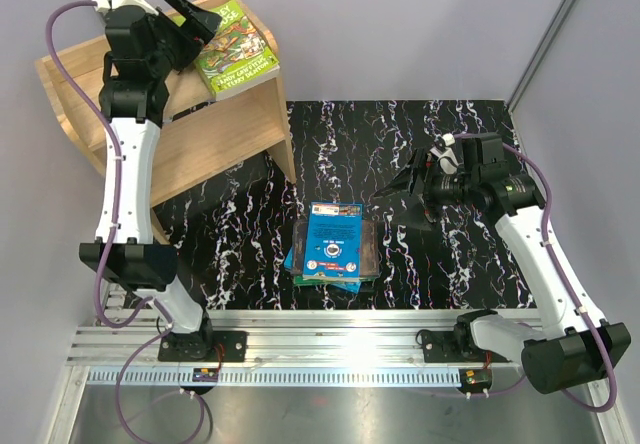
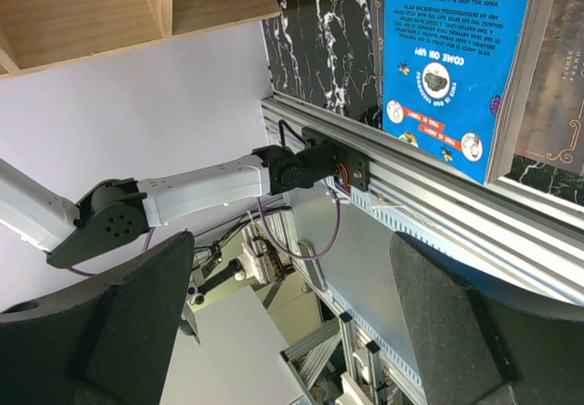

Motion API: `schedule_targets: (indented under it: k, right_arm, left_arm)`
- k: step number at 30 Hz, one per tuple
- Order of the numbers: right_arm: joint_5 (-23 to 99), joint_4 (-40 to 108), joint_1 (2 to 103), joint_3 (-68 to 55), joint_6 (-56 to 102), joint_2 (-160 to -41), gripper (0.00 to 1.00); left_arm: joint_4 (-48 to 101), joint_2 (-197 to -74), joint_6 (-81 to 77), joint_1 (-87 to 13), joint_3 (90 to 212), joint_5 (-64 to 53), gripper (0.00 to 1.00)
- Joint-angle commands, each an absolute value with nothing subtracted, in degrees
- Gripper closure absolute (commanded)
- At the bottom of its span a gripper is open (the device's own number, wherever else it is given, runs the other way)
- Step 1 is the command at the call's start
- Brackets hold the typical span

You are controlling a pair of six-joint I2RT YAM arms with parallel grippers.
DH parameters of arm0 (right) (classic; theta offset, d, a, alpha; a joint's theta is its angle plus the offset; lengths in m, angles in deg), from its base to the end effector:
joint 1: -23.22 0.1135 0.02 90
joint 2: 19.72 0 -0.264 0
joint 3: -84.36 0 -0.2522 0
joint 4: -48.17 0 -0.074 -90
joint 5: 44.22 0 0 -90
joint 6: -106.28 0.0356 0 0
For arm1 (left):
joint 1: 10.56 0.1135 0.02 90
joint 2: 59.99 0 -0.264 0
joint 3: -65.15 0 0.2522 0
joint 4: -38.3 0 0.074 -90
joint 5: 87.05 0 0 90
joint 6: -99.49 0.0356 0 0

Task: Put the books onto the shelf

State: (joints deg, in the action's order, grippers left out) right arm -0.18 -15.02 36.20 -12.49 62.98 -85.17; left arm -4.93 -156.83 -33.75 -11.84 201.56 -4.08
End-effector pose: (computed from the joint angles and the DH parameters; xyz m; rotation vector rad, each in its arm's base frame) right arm 0.2084 0.0743 0.3599 0.3082 2.5043 1.4207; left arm 0.3548 -0.0123 0.5293 -0.5103 1.6006 -0.6914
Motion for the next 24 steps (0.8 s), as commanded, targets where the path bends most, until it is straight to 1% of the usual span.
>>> schedule_targets:
  k: [1, 9, 12, 14, 16, 21, 24]
  right_arm:
    - [0.0, -14.7, 35.9, -10.5, 62.4, -84.8, 0.05]
    - [-0.2, -13.7, 35.9, -12.2, 63.7, -84.1, 0.05]
    - [-0.2, -13.6, 35.9, -12.6, 63.7, -84.0, 0.05]
    - [-0.2, -13.7, 35.9, -13.1, 63.7, -83.7, 0.05]
    - [-0.2, -13.8, 35.8, -13.4, 63.7, -83.5, 0.05]
    - [-0.3, -13.8, 35.9, -14.0, 63.8, -82.9, 0.05]
    - [-0.1, -13.8, 36.0, -14.3, 63.8, -82.6, 0.05]
  left_arm:
    - [-2.1, -155.9, -34.4, -12.2, 203.1, -7.5, 0.01]
    - [-6.2, -152.9, -32.2, -12.0, 202.7, -2.9, 0.01]
    - [-9.8, -153.3, -29.8, -12.0, 206.5, -1.0, 0.01]
    - [-14.2, -153.9, -28.8, -12.0, 209.5, 2.8, 0.01]
    - [-16.1, -153.0, -27.9, -12.0, 209.5, 6.6, 0.01]
    - [-16.9, -151.0, -25.0, -12.0, 208.6, 15.1, 0.01]
    - [-17.0, -150.8, -23.6, -12.1, 210.4, 16.9, 0.01]
